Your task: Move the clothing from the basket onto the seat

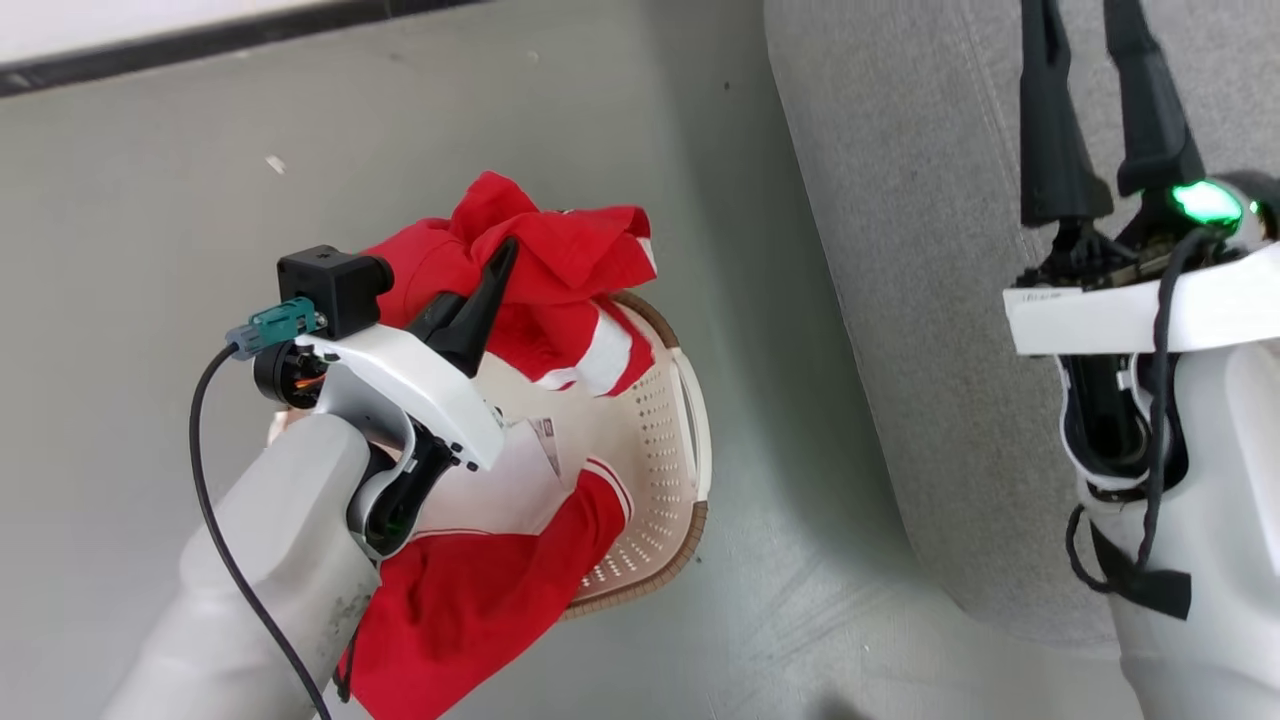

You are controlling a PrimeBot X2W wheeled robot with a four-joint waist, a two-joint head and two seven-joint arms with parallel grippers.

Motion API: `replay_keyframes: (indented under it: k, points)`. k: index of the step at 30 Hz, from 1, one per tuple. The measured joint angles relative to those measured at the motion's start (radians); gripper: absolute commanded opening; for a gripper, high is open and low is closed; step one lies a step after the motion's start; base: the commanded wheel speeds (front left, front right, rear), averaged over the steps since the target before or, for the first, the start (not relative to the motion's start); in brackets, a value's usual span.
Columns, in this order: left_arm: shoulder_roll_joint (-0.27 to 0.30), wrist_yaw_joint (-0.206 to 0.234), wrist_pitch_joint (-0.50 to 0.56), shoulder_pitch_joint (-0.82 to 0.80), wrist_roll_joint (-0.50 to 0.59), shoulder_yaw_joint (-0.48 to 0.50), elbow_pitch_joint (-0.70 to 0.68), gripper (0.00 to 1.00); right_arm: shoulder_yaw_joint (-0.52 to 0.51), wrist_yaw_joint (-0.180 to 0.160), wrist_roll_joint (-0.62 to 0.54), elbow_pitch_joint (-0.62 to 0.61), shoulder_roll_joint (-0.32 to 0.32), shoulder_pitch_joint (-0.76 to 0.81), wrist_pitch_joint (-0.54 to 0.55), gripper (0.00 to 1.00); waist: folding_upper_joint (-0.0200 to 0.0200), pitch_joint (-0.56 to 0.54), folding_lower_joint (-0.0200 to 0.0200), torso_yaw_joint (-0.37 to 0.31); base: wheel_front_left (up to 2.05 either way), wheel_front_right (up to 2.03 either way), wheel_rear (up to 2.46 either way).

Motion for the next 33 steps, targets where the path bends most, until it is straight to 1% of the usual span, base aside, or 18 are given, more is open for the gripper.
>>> replay_keyframes:
  k: [8,11,15,18,26,33]
  points:
    - [0.057,0.000,-0.024,0.011,0.024,-0.025,-0.079,0.00,0.002,0.000,-0.022,0.032,-0.001,0.051,0.000,1.00,0.0000,-0.089,0.0000,0.033,0.00,0.00,0.00]
    - [0.063,0.000,-0.031,0.011,0.025,-0.026,-0.115,0.00,0.006,0.000,-0.029,0.048,-0.001,0.077,0.000,1.00,0.0000,-0.134,0.0000,0.048,0.00,0.00,0.00]
    - [0.074,0.000,-0.031,0.011,0.025,-0.026,-0.137,0.00,0.048,0.000,-0.029,0.056,-0.003,0.109,0.000,1.00,0.0000,-0.178,0.0000,0.062,0.00,0.00,0.00]
    - [0.086,0.000,-0.031,0.011,0.027,-0.026,-0.155,0.00,0.055,0.000,-0.021,0.068,-0.004,0.132,0.000,1.00,0.0000,-0.211,0.0000,0.071,0.00,0.00,0.00]
    - [0.086,0.000,-0.016,0.007,0.041,-0.032,-0.196,0.00,0.067,0.000,-0.019,0.092,-0.004,0.190,0.000,1.00,0.0000,-0.293,0.0000,0.092,0.00,0.00,0.00]
    - [0.075,0.000,-0.006,-0.010,0.038,-0.031,-0.224,0.00,0.132,0.000,-0.037,0.134,-0.005,0.242,0.000,1.00,0.0000,-0.355,0.0000,0.109,0.00,0.00,0.00]
